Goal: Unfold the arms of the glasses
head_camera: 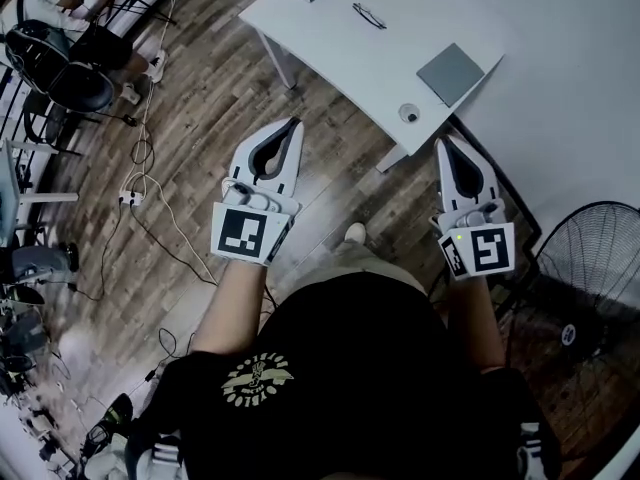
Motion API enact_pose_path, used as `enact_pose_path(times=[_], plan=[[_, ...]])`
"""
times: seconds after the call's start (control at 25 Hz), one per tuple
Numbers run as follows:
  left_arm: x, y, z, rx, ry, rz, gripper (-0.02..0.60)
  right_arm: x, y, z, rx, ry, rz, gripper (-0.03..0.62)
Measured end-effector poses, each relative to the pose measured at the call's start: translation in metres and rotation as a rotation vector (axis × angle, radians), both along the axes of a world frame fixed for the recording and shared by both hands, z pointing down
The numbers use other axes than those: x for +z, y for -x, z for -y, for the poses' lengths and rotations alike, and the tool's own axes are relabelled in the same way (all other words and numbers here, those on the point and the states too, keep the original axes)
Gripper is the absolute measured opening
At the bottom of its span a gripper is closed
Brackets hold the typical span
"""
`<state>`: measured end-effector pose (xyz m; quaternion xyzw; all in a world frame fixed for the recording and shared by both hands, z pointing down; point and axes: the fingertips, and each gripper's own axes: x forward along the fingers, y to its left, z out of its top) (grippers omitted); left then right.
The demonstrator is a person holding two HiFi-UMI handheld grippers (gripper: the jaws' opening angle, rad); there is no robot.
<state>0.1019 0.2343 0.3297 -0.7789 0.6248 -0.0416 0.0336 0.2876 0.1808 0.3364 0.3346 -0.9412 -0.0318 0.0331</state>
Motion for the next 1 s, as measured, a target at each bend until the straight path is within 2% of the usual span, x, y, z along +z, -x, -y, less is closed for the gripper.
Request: enact_pose_path(times=[0.2,0.36,0.56,0.76,1.0], plan=[[-0.015,-0.002,0.016,-0.009,-0.019,-0.020,0.006,-0.008,-0.005,0.028,-0.018,-0.009,0.025,-0.005],[-0.019,0.004,0.021,-0.067,0.006,-0.028,0.006,-0.015,-0.008,0.040,-0.025,-0.007,0.040,-0.005],[-0.019,0.010,0.021,-0.096,0.018,-0.023,0.006,-0.015,-0.001,0.047,-0.051,-0.011,0.038,-0.005],[-0.019,0.011,0.021,-0.082,0.007,-0.006,0.006,-0.011,0.003,0.045,-0.050,-0.008,0.038,-0.005],[-0.014,0.019,0.033,-0.057,0.015,-0.022,0.006,-0.012,0.009,0.050,-0.024,-0.018,0.023,-0.005]])
